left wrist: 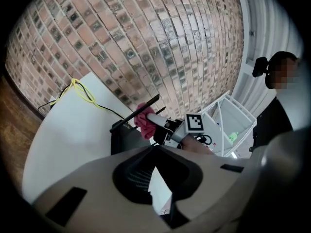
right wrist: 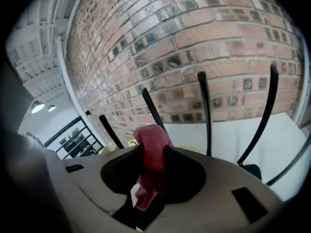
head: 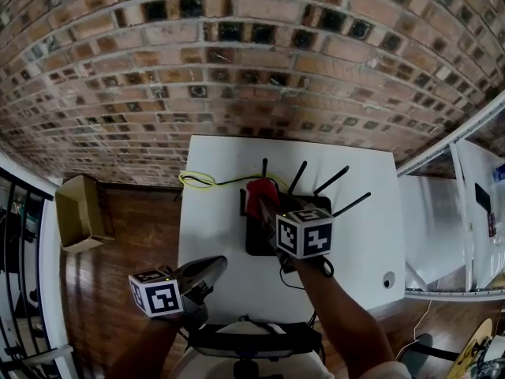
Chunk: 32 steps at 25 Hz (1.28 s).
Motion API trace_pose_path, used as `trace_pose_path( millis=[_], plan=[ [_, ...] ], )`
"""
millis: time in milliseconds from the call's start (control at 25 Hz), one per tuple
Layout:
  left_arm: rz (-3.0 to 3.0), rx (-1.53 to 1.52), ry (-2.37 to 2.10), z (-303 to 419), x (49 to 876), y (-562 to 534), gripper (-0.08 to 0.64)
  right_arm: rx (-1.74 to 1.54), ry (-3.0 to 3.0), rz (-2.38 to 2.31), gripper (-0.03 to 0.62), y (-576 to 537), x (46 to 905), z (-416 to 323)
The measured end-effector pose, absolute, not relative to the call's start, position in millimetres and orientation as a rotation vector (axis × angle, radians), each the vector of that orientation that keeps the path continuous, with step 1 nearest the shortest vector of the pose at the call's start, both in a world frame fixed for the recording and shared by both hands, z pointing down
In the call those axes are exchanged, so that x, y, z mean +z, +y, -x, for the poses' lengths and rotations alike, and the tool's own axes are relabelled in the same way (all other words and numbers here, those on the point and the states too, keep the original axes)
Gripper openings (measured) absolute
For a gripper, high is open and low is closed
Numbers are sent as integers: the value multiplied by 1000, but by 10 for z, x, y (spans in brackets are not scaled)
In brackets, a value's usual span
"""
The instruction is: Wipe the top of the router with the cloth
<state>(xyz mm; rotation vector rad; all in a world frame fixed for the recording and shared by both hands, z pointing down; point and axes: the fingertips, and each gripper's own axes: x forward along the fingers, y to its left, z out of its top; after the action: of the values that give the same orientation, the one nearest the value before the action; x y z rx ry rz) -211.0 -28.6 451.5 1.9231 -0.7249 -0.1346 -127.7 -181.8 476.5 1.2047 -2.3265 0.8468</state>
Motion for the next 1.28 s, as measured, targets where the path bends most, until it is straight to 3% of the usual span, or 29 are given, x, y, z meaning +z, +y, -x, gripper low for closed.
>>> trace_pose_path(
  millis=[640, 1280],
  plan=[
    [-1954, -103, -667, 1907, 4584, -213, 24, 662, -2477, -1514, 143, -2265, 3628, 877],
    [-1923, -102, -675, 1952, 4597, -221, 23, 804, -2308, -1365, 142, -2132, 4508, 1004]
  ],
)
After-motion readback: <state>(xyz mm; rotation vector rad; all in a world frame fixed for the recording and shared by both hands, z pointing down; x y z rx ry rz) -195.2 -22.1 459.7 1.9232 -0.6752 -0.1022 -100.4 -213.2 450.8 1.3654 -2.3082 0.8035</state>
